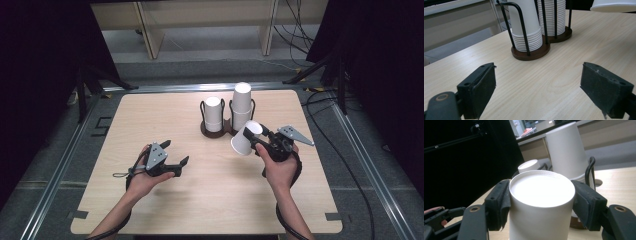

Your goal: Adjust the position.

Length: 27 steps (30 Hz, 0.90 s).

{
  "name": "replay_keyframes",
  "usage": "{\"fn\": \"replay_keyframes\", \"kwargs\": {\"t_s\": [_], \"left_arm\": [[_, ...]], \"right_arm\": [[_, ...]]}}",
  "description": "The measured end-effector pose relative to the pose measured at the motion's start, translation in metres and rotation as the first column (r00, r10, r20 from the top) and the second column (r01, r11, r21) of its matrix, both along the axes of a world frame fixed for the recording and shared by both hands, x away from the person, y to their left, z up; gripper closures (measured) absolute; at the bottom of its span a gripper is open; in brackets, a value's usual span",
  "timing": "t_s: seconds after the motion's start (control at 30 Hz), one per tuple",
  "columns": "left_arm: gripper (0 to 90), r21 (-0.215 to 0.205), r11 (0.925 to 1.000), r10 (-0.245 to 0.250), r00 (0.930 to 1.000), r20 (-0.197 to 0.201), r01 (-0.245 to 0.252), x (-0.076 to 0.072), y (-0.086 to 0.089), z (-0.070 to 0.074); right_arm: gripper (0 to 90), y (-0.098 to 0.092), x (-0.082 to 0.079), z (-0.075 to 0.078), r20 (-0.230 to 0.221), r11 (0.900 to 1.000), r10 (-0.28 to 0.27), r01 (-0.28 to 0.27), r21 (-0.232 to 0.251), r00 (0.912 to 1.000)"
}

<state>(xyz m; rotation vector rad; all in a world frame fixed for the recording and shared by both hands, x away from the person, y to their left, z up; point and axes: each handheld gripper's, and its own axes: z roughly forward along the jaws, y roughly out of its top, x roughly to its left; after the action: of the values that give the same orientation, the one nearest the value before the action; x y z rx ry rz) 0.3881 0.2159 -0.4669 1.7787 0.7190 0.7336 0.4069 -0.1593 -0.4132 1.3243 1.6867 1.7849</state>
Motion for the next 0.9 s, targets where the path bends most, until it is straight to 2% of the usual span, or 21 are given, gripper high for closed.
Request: {"fn": "replay_keyframes", "kwargs": {"t_s": [0.03,0.1,0.13,0.17,0.23,0.27,0.3,0.33,0.37,0.43,0.5,0.53,0.6,0.67,0.7,0.73,0.8,0.83,0.87,0.9], "left_arm": [[12.4,0.013,0.9999,0.003,1.0,-0.006,-0.003,-0.001,0.0,0.0],[12.4,0.017,0.9999,-0.002,1.0,-0.006,0.002,-0.002,-0.001,0.0],[12.4,0.007,0.9999,0.011,0.9997,-0.022,-0.011,-0.004,-0.002,0.0],[12.4,0.007,1.0,-0.005,1.0,-0.002,0.005,-0.003,-0.003,0.0],[12.4,0.009,1.0,-0.002,0.9999,-0.017,0.002,-0.005,-0.004,0.001],[12.4,0.0,0.9998,-0.019,0.9998,0.011,0.019,-0.003,-0.005,0.001],[12.4,-0.004,0.9999,-0.011,0.9999,-0.005,0.011,-0.005,-0.006,0.001],[12.4,-0.002,0.9999,-0.014,0.9999,-0.003,0.014,-0.005,-0.007,0.001],[12.4,0.011,0.9996,-0.027,0.9996,0.004,0.027,-0.005,-0.007,0.002],[12.4,0.001,0.9996,-0.027,0.9995,-0.013,0.027,-0.008,-0.009,0.001],[12.4,-0.011,0.999,-0.044,0.999,-0.004,0.044,-0.009,-0.013,0.0],[12.4,0.004,0.9984,-0.056,0.9984,0.003,0.056,-0.009,-0.013,0.001],[12.3,-0.003,0.9978,-0.066,0.9978,-0.011,0.066,-0.011,-0.017,0.0],[12.2,-0.004,0.9968,-0.08,0.9968,-0.003,0.08,-0.012,-0.019,-0.001],[12.2,-0.018,0.9959,-0.088,0.9961,0.005,0.088,-0.012,-0.021,-0.003],[12.1,-0.002,0.9955,-0.094,0.9954,0.013,0.094,-0.012,-0.021,-0.002],[11.8,-0.011,0.9943,-0.106,0.9942,0.019,0.106,-0.013,-0.023,-0.003],[11.2,-0.019,0.9932,-0.115,0.9932,0.021,0.115,-0.013,-0.024,-0.004],[10.4,-0.017,0.9924,-0.121,0.9924,0.019,0.122,-0.014,-0.025,-0.004],[9.8,-0.019,0.9918,-0.126,0.9919,0.017,0.127,-0.014,-0.026,-0.004]], "right_arm": [[34.9,-0.001,0.001,-0.001,0.002,1.0,0.002,-0.002,0.0,1.0],[34.9,-0.004,0.002,-0.005,-0.028,0.999,0.007,-0.005,0.048,0.9996],[34.9,-0.004,0.002,-0.008,-0.053,0.998,0.009,-0.005,0.066,0.9986],[34.9,-0.005,0.002,-0.01,-0.069,0.996,0.008,-0.002,0.086,0.9976],[34.9,-0.008,0.004,-0.015,-0.078,0.993,0.013,-0.004,0.116,0.9968],[34.9,-0.008,0.004,-0.016,-0.107,0.99,0.013,0.002,0.14,0.9942],[34.9,-0.009,0.004,-0.018,-0.106,0.988,0.024,-0.007,0.154,0.9941],[34.9,-0.009,0.004,-0.02,-0.113,0.988,0.019,-0.001,0.157,0.9934],[34.9,-0.01,0.004,-0.022,-0.12,0.983,0.022,0.0,0.182,0.9925],[34.9,-0.011,0.003,-0.025,-0.142,0.978,0.026,0.004,0.207,0.9895],[34.9,-0.011,0.002,-0.028,-0.155,0.974,0.031,0.006,0.229,0.9874],[34.9,-0.011,0.002,-0.029,-0.171,0.971,0.034,0.008,0.239,0.9846],[34.9,-0.011,0.003,-0.031,-0.18,0.968,0.039,0.008,0.253,0.9829],[35.0,-0.012,0.004,-0.033,-0.184,0.96,0.05,0.004,0.28,0.9816],[34.9,-0.013,0.004,-0.033,-0.199,0.954,0.054,0.009,0.3,0.9786],[35.0,-0.014,0.006,-0.034,-0.204,0.952,0.056,0.009,0.305,0.9773],[35.0,-0.015,0.007,-0.035,-0.217,0.948,0.063,0.01,0.317,0.9743],[35.0,-0.015,0.007,-0.035,-0.228,0.943,0.068,0.012,0.332,0.9713],[35.0,-0.014,0.006,-0.033,-0.266,0.935,0.076,0.024,0.354,0.961],[35.0,-0.014,0.009,-0.036,-0.243,0.938,0.074,0.015,0.346,0.9673]]}}
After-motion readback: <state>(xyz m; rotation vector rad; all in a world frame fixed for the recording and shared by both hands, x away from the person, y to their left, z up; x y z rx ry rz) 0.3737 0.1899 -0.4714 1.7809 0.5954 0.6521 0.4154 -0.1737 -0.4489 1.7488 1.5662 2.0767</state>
